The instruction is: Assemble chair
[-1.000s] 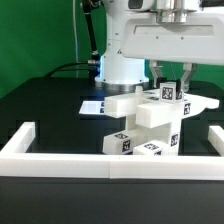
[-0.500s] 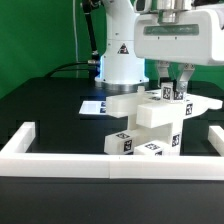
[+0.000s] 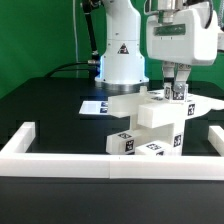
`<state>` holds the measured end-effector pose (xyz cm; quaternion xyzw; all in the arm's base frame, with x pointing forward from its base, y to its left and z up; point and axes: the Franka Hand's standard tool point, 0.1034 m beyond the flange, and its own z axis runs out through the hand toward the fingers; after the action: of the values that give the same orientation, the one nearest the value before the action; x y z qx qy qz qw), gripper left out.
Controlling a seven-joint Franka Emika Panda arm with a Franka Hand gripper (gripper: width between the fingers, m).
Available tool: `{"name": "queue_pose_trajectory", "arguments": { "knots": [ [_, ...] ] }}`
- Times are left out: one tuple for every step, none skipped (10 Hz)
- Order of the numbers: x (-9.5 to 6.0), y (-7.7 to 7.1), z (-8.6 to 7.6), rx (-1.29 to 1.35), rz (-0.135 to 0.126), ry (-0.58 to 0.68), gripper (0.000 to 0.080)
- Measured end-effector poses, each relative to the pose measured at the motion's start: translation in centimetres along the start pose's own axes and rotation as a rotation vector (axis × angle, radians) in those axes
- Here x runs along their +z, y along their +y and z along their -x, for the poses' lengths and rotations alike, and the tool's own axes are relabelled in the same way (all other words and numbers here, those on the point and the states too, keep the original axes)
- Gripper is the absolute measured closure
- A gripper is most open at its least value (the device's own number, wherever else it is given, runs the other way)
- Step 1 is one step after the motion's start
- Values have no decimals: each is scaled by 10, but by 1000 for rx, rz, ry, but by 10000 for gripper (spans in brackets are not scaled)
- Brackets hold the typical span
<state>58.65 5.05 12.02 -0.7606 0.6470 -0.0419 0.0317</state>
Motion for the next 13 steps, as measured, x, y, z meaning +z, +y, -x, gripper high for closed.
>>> {"name": "queue_pose_trajectory", "arguments": {
  "knots": [
    [0,0,1,91,-2,-7,515],
    [0,0,2,154,-2,-10,515],
    [0,0,2,178,-2,-10,515],
    [0,0,3,247,-3,-17,515],
    [0,0,3,246,-3,-16,515],
    [0,0,3,232,-3,-16,322],
    [1,0,6,158,1,-15,207],
    [1,0,8,138,1,-16,168],
    [1,0,9,19,1,-14,168],
    [2,0,10,-142,2,-8,153],
    [2,0,11,-247,1,-8,150],
    [3,0,10,-356,1,-7,150],
    [3,1,10,-444,1,-7,150]
  ]
}}
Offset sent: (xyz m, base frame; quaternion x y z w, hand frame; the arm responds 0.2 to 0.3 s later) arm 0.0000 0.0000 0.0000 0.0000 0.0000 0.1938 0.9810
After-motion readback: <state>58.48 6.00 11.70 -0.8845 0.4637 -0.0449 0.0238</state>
